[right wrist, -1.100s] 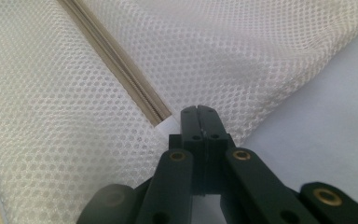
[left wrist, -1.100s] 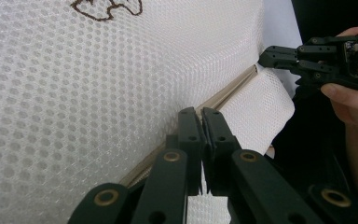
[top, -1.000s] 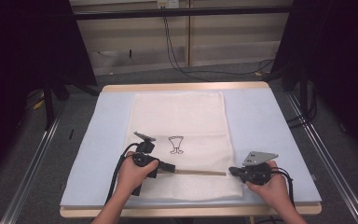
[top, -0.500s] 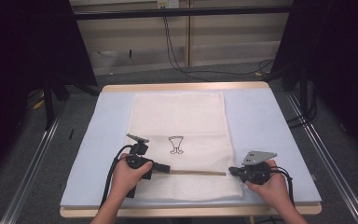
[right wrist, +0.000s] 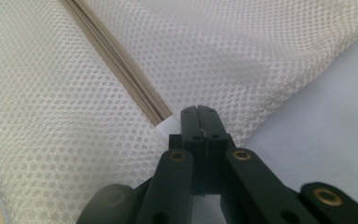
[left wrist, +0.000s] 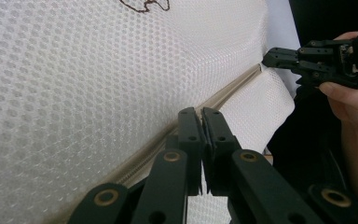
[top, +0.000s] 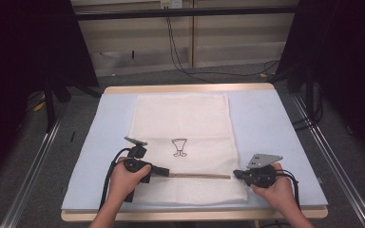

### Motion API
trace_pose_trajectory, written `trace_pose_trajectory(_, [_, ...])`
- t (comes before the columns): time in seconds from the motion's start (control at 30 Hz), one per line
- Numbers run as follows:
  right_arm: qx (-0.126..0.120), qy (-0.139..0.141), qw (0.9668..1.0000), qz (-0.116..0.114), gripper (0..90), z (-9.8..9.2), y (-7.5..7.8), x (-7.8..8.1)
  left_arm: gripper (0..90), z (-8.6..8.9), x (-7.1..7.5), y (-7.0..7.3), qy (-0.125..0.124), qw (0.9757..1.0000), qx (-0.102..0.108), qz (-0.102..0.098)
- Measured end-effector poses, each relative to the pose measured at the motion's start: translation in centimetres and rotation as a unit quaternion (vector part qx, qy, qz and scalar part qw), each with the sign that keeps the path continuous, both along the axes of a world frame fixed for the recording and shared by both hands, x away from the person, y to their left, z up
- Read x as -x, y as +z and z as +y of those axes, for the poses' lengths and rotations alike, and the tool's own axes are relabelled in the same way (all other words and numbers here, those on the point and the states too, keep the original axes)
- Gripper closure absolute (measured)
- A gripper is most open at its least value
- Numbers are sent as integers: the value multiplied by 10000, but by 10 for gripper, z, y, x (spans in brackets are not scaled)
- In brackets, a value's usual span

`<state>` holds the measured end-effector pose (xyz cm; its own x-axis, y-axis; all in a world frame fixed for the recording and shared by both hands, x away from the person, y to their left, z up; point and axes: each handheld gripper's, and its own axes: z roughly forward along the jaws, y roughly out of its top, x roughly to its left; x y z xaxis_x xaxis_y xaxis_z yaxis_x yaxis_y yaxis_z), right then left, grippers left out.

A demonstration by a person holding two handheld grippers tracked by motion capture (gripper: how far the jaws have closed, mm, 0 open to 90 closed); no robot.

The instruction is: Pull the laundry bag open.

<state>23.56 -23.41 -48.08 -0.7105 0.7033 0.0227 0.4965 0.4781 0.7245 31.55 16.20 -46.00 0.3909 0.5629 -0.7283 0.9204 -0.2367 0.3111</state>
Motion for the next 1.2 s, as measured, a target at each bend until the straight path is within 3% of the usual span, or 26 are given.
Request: trace_pose_trajectory(1.2, [23,-18,10000,9,900,0,1,0,874,24,2,1,120,9999,-38,-69])
